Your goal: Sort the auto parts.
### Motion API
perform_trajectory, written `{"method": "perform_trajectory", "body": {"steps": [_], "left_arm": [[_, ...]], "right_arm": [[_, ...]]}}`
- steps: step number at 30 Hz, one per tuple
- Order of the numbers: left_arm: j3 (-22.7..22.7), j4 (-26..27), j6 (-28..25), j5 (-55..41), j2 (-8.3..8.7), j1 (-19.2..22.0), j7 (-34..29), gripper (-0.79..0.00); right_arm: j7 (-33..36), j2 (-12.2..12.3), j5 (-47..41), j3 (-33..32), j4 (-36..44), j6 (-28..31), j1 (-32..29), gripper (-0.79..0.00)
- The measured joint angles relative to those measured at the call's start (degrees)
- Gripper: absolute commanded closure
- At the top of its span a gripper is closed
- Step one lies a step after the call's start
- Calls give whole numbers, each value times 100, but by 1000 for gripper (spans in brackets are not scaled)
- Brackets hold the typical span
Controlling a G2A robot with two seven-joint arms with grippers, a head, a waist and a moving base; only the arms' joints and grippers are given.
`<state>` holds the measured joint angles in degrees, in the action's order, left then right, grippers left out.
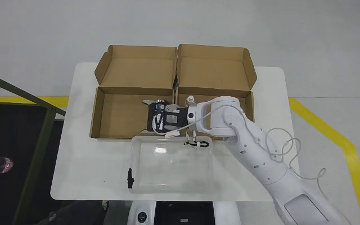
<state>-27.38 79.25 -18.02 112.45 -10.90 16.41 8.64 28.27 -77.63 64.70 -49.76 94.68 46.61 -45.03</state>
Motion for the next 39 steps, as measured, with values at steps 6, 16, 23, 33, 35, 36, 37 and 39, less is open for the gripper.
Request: {"method": "perform_trajectory", "body": {"steps": [6,16,23,33,35,36,37,39], "left_arm": [[0,0,0,0,0,0,0,-785],[0,0,0,0,0,0,0,-785],[0,0,0,0,0,0,0,-785],[0,0,0,0,0,0,0,-785],[0,0,0,0,0,0,0,-785],[0,0,0,0,0,0,0,-785],[0,0,0,0,0,0,0,-785],[0,0,0,0,0,0,0,-785]], "right_arm": [[-71,207,110,-593,646,137,-710,-606],[-851,508,443,-1682,1273,360,-1971,-683],[-1502,659,756,-2437,1468,264,-2739,-717],[-2630,815,1232,-3451,1572,-81,-3670,-785],[-2839,841,1293,-3653,1573,-179,-3853,-785],[-2926,852,1320,-3741,1572,-216,-3936,-785],[-3034,867,1350,-3856,1566,-253,-4044,-785],[-3180,887,1391,-4019,1544,-310,-4196,-785]]}}
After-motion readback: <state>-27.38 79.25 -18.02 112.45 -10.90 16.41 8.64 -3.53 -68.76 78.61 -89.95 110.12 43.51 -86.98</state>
